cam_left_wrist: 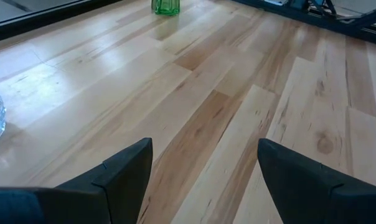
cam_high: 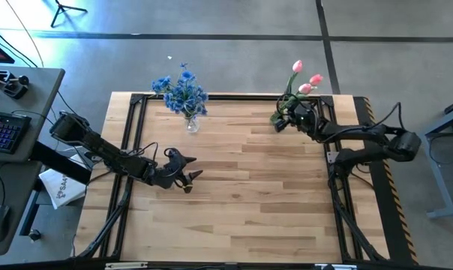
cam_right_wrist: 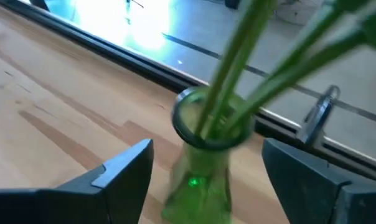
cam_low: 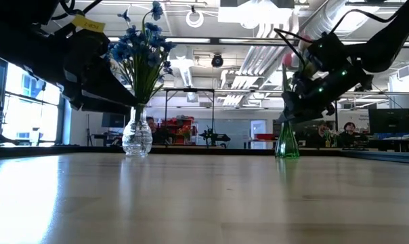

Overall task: Sort flowers into vase by color
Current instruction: Adjust the green vase, then return to Home Position

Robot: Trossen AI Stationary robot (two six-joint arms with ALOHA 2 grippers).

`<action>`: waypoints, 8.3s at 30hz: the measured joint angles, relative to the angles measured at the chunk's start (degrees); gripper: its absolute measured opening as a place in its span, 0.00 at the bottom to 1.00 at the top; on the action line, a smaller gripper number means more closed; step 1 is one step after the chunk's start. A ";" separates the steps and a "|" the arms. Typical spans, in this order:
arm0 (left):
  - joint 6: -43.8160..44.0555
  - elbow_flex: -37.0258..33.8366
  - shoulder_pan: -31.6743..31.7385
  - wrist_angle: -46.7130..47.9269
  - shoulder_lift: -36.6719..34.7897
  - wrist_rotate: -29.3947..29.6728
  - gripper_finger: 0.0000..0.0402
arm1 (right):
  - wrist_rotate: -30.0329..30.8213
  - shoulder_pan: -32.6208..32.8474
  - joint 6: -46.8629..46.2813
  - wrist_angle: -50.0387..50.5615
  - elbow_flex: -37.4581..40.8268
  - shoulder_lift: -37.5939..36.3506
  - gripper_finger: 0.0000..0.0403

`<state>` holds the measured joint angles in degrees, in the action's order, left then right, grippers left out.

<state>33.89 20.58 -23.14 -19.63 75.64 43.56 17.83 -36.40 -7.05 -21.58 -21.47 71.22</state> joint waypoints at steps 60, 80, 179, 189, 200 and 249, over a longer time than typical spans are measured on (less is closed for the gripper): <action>-20.42 -19.21 23.63 -28.97 -24.53 -33.87 0.68 | -35.05 34.91 0.48 5.56 20.90 -56.26 0.00; -29.66 -19.89 33.38 14.97 -67.98 -44.13 0.68 | -34.22 34.91 -0.47 8.03 20.92 -56.26 0.00; -28.06 -19.85 32.87 18.96 -73.92 -41.60 0.68 | -19.77 37.33 2.59 20.59 20.96 -70.90 0.00; -28.08 -19.85 32.87 18.95 -73.92 -41.59 0.68 | -19.76 37.33 2.58 20.59 20.96 -70.90 0.00; -28.06 -19.85 32.87 18.95 -73.92 -41.59 0.68 | -19.75 37.33 2.60 20.59 20.96 -70.90 0.00; -28.09 -19.85 32.87 18.96 -73.94 -41.58 0.68 | -19.75 37.33 2.60 20.59 20.96 -70.92 0.00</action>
<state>5.80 0.73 9.73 -0.67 1.70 1.98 -1.91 0.93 -4.45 -0.99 -0.51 0.30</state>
